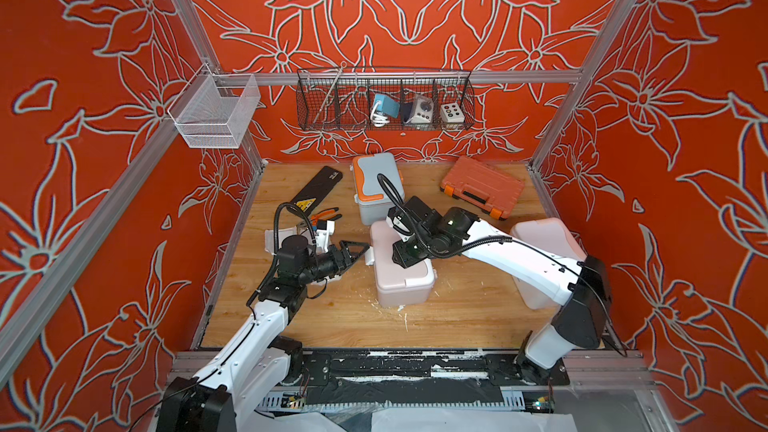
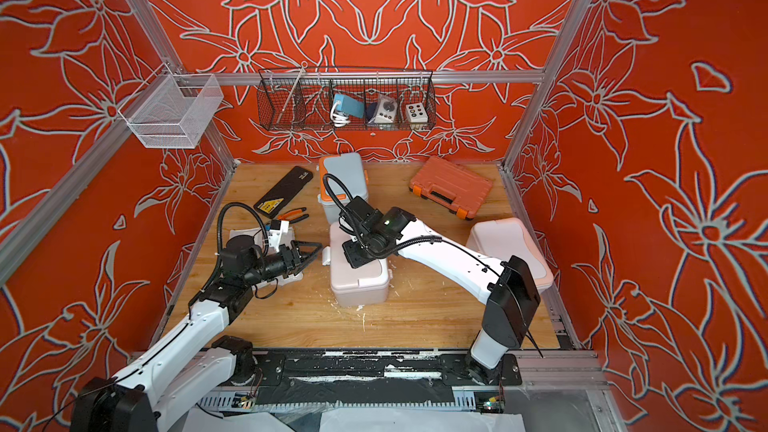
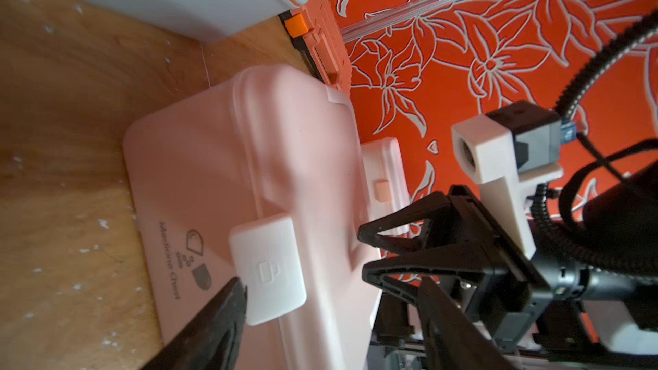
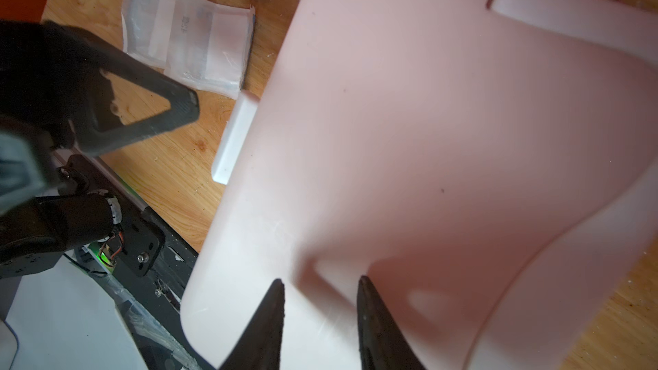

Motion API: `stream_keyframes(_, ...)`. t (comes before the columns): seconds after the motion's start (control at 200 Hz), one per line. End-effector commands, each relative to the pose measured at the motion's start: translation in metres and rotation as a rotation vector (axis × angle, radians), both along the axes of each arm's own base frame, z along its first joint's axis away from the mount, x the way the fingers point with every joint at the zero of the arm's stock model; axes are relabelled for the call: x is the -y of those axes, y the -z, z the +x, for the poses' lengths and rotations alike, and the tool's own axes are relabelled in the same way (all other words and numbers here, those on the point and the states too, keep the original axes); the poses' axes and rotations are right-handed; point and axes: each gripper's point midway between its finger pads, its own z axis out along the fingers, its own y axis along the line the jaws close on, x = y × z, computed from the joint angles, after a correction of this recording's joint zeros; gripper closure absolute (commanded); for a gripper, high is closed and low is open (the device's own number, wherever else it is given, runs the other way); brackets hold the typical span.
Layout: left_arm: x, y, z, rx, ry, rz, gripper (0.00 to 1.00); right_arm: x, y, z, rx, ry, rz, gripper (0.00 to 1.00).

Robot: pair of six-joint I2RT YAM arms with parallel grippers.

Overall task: Open first aid kits and take out gauze
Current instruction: Fasten the fastener of the first aid kit.

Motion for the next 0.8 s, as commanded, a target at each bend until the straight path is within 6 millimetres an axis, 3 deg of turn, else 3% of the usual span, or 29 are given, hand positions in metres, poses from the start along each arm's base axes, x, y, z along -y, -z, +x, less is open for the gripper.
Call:
stream_keyframes(0.0,-0.002,0.005,-0.005,-0.028,0.006,0.087,0.43,0.018,0.004,-0.008,-0.028,0.014,-0.071,0.64)
stream_keyframes(0.16,0.011,-0.004,-0.002,-0.017,0.031,0.16,0.64,0.018,0.009,-0.008,-0.033,0.011,-0.082,0.64)
stream_keyframes(0.31,0.02,0.001,0.004,-0.028,0.037,0.275,0.78,0.019,0.015,-0.009,-0.04,0.01,-0.092,0.64)
stream_keyframes(0.395,0.02,0.0,0.006,-0.02,0.024,0.319,0.8,0.02,0.016,-0.009,-0.041,0.01,-0.093,0.64)
stream_keyframes(0.445,0.021,0.011,0.009,-0.051,0.026,0.344,0.81,0.02,0.017,-0.009,-0.044,0.009,-0.095,0.64)
stream_keyframes(0.796,0.022,0.018,0.011,-0.064,0.028,0.347,0.78,0.019,0.02,-0.009,-0.054,0.006,-0.091,0.64)
